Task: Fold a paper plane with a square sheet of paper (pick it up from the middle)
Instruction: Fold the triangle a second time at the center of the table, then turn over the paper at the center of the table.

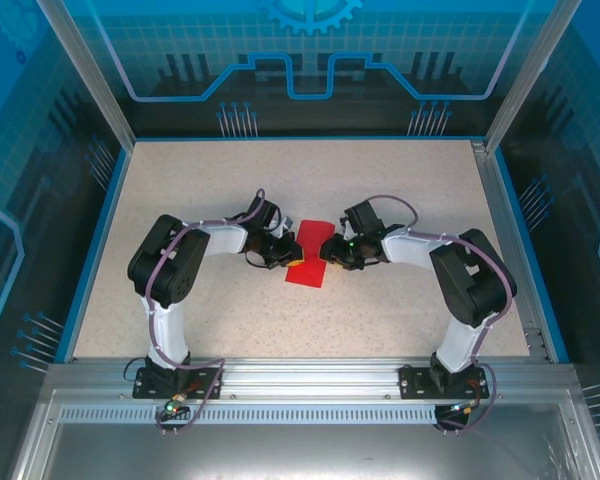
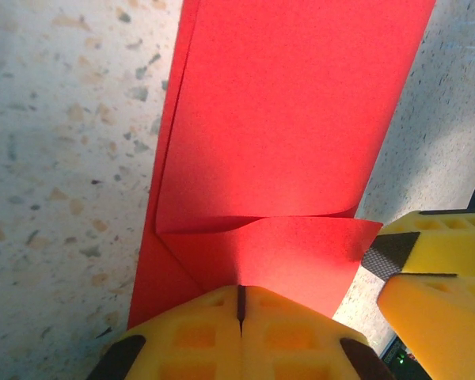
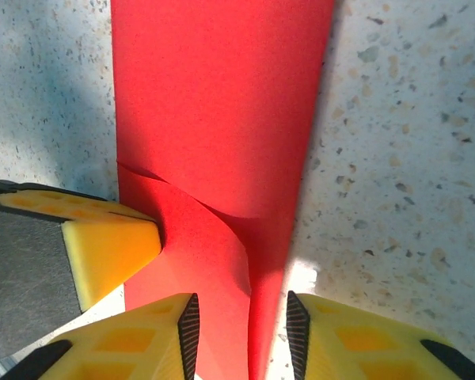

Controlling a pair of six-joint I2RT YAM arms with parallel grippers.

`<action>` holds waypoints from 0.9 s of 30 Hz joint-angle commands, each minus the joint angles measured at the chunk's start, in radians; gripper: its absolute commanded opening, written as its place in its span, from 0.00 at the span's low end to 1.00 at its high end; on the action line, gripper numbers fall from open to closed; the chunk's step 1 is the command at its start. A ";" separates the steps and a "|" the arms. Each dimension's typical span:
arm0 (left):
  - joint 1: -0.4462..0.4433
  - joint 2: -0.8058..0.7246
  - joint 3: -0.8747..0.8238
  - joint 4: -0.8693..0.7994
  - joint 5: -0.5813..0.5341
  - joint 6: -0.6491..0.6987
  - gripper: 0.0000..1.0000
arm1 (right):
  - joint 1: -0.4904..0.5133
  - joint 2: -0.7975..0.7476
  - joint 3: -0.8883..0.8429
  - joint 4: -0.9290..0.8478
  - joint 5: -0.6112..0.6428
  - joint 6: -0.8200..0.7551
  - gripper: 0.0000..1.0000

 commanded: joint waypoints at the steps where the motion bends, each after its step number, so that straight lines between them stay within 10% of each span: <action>1: 0.001 -0.015 -0.009 -0.011 -0.015 0.001 0.05 | 0.000 0.041 -0.003 0.024 -0.038 0.022 0.37; 27: 0.006 -0.025 -0.020 0.038 -0.016 -0.053 0.06 | -0.003 0.067 -0.052 0.180 -0.124 0.055 0.33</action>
